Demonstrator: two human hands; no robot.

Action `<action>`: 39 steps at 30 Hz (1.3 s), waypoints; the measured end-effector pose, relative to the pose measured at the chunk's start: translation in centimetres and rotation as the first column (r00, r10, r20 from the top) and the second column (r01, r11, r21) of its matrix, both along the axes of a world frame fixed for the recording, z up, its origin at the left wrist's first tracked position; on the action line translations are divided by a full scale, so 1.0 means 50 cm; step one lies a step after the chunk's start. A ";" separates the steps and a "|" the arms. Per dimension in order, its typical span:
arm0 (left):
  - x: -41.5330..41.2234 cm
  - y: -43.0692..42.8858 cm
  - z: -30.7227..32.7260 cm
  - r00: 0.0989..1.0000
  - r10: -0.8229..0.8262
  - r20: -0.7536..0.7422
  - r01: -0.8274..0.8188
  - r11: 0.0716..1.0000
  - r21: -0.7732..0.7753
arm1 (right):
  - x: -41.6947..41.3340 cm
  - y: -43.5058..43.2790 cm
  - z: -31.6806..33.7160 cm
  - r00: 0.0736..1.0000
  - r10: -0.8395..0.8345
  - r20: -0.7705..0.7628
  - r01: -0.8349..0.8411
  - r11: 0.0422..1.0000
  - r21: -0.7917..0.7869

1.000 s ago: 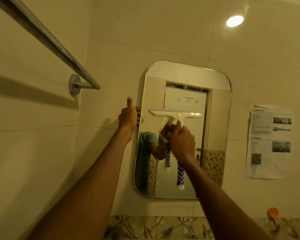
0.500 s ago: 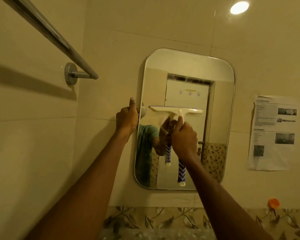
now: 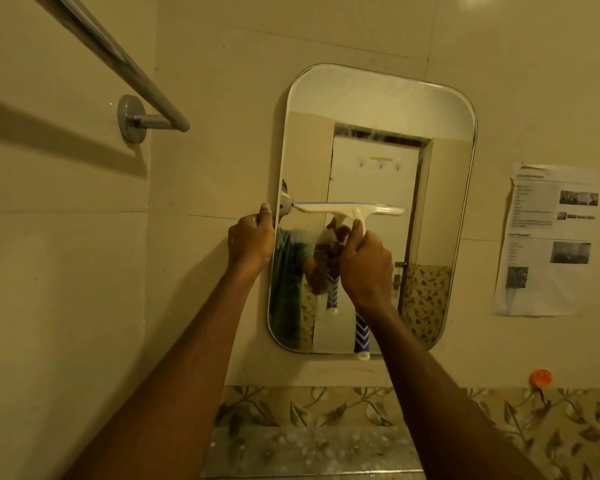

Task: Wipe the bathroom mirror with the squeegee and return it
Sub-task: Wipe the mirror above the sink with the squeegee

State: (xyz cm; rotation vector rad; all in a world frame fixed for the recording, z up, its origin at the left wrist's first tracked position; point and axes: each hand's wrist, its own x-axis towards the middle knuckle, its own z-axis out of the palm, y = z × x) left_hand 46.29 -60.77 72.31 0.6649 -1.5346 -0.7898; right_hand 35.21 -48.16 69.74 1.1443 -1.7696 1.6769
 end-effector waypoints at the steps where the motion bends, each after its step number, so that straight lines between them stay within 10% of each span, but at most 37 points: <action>1: 0.001 0.001 -0.003 1.000 0.004 0.009 -0.004 1.000 -0.003 | -0.001 -0.004 -0.001 1.000 0.000 0.001 0.000 1.000 -0.002; 10: 0.003 -0.001 -0.045 1.000 0.005 0.011 -0.005 1.000 0.028 | 0.021 -0.002 -0.229 0.994 0.019 0.106 -0.028 0.996 0.088; 39: 0.015 0.018 -0.152 0.999 -0.036 0.010 0.034 0.994 0.102 | 0.011 0.016 -0.208 0.995 -0.047 0.093 0.034 0.991 0.131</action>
